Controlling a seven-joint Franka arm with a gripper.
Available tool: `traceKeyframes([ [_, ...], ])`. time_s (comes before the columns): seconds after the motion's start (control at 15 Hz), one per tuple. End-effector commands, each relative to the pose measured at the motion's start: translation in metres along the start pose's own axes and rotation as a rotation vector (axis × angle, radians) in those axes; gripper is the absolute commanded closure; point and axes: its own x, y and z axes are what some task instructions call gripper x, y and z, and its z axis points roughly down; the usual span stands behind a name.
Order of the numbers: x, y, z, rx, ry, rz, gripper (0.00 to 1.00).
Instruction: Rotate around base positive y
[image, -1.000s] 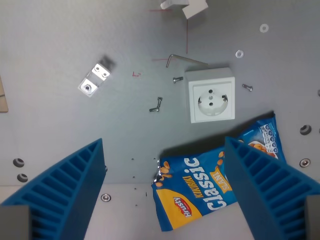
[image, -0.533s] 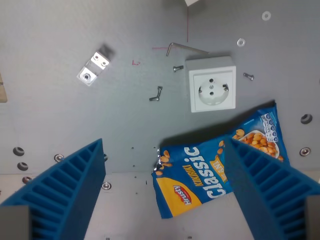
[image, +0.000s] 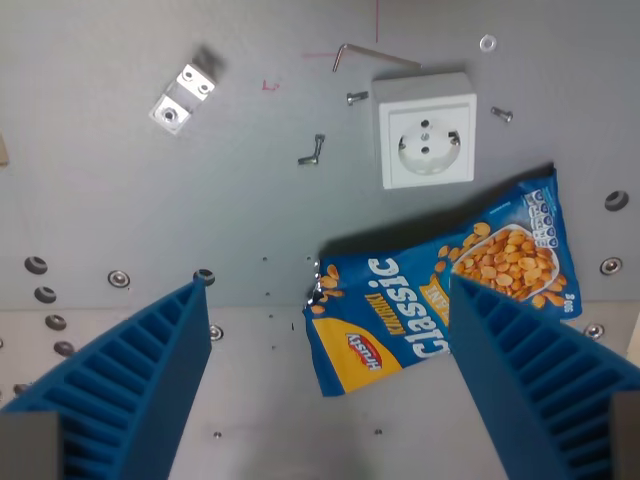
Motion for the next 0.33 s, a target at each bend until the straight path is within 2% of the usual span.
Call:
traceKeyframes([
  [0.07,0.0081,0.0007,-0.0095,-0.002,-0.267,0.0,0.0],
  [0.33,0.0081,0.0007,-0.0095,-0.001,-0.321,0.001,0.0],
])
